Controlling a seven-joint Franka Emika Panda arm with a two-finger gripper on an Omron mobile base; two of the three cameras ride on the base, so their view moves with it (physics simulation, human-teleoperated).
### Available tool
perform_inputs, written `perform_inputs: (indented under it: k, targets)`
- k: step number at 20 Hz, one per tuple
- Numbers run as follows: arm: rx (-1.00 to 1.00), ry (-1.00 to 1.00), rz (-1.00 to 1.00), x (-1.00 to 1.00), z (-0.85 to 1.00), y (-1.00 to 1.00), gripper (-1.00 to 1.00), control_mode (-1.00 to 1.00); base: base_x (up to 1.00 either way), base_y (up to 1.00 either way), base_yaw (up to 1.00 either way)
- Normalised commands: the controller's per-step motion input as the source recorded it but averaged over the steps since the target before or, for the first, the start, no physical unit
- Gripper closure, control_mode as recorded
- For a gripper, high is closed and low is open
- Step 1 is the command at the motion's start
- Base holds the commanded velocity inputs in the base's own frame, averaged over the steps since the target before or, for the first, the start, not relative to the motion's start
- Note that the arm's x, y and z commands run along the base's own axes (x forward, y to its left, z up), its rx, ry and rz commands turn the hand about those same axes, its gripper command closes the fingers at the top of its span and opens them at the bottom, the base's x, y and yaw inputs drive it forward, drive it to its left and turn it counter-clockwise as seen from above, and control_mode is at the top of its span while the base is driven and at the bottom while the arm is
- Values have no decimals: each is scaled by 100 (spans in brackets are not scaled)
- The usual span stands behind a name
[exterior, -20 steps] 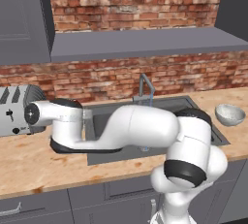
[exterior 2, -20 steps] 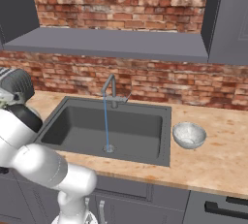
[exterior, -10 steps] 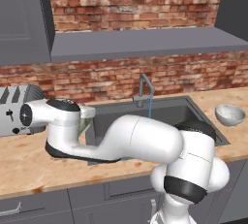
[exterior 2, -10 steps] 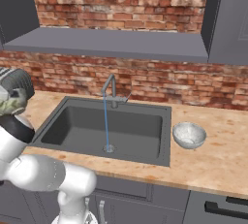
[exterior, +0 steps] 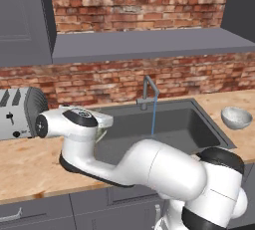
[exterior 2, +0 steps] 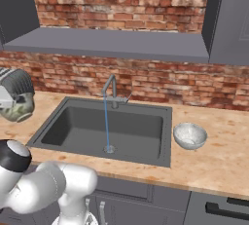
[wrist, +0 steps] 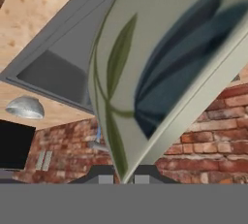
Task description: Rinse each bowl for a few seconds and place them down in the sink or on the counter.
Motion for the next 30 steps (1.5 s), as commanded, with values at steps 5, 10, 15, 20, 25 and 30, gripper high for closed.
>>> perform_inputs:
  k: [5, 10, 15, 20, 25, 30]
  targets:
    - [0, -11, 0, -8, -6, -57, 100, -100, 0, 0, 0]
    - [1, -7, -2, -4, -25, -56, 100, -100, 0, 0, 0]
    - [1, -7, -3, 0, -33, -45, 100, -100, 0, 0, 0]
    - [0, -8, -8, 1, -27, -39, 100, -100, 0, 0, 0]
    - [0, -9, -12, 8, -25, -28, 100, -100, 0, 0, 0]
    - [0, -8, -11, 11, -16, -29, 100, -100, 0, 0, 0]
